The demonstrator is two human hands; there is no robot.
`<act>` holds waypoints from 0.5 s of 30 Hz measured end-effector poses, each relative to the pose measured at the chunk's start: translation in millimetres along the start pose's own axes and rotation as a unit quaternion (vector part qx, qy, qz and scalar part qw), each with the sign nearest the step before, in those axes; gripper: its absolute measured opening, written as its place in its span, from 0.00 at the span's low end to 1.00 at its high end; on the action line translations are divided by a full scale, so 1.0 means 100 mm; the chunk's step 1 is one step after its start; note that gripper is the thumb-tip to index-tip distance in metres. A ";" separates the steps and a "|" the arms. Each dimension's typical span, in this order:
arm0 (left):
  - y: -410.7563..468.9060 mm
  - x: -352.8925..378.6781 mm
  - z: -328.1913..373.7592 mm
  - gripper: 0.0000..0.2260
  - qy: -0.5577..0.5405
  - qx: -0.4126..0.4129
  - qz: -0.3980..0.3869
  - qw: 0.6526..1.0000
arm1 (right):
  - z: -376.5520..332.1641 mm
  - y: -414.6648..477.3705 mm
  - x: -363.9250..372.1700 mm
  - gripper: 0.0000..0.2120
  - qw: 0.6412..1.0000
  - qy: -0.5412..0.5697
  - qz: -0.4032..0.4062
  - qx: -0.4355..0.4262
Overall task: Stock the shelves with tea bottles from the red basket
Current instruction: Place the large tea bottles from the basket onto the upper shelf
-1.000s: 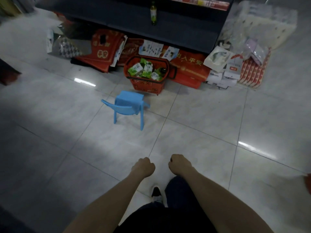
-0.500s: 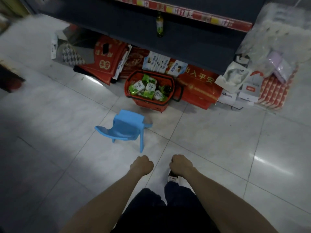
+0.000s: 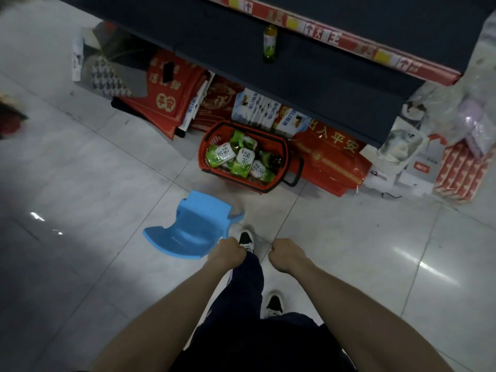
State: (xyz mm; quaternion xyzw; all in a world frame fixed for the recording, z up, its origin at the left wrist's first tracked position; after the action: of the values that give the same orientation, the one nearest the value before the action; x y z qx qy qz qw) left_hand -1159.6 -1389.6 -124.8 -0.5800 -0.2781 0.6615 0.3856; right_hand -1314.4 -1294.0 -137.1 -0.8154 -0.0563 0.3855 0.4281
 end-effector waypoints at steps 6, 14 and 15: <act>0.54 -0.57 0.19 0.13 -0.035 0.000 -0.031 0.999 | -0.29 0.51 -0.51 0.20 1.000 -0.004 -0.012 0.017; 1.08 -1.17 0.56 0.12 0.005 0.014 -0.057 0.998 | -0.65 1.14 -1.18 0.18 1.000 -0.004 -0.006 0.016; 1.18 -1.22 0.59 0.12 0.013 0.014 -0.057 0.998 | -0.66 1.22 -1.26 0.18 1.000 0.003 -0.006 0.018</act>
State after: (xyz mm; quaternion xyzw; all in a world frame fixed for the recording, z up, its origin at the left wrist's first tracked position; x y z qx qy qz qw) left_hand -1236.5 -1551.2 -143.4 -0.5660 -0.2961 0.6350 0.4344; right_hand -1386.4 -1466.9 -132.0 -0.8083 -0.0533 0.3812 0.4455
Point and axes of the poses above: each hand's wrist, its own y-axis towards the middle knuckle, its own x-axis out of the palm, z = x × y, the point moved 10 cm from there along y, towards the middle knuckle, and after that the axes turned 3 degrees about -x, right-handed, at the moved point
